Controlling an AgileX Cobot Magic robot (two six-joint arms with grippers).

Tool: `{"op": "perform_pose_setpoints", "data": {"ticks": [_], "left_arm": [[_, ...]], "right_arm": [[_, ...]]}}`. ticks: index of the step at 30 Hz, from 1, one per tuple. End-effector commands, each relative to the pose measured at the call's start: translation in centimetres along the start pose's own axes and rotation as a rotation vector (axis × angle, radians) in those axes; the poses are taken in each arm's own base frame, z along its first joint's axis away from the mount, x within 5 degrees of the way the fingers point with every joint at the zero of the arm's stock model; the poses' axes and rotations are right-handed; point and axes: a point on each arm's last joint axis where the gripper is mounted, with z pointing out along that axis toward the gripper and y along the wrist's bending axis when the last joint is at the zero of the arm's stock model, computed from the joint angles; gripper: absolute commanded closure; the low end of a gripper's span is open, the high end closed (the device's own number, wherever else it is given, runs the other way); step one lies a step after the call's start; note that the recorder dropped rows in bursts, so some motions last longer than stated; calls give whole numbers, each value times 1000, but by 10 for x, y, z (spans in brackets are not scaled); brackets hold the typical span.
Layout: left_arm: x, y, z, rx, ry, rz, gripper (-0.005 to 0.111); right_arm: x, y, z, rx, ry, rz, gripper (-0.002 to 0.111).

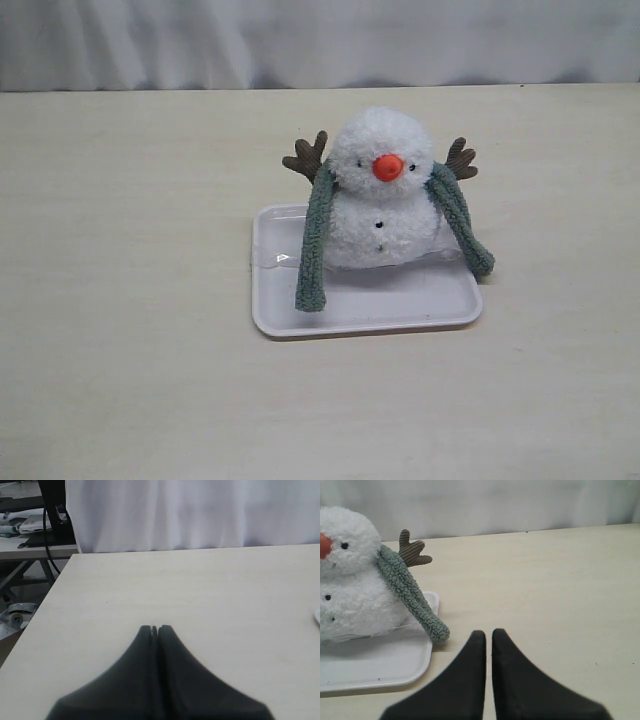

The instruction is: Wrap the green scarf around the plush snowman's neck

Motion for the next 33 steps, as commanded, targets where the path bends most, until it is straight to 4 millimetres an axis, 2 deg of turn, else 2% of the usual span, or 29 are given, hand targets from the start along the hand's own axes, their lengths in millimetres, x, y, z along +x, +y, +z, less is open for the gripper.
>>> {"op": "perform_pose_setpoints", "data": {"ticks": [1, 5, 33], "left_arm": [[0, -1, 0, 10, -7, 0, 107], [0, -4, 0, 64, -8, 12, 107], [0, -4, 0, 64, -8, 12, 107]], "right_arm": [[1, 0, 0, 6, 2, 7, 104], [1, 0, 0, 6, 2, 7, 104], [1, 0, 0, 6, 2, 7, 104]]}}
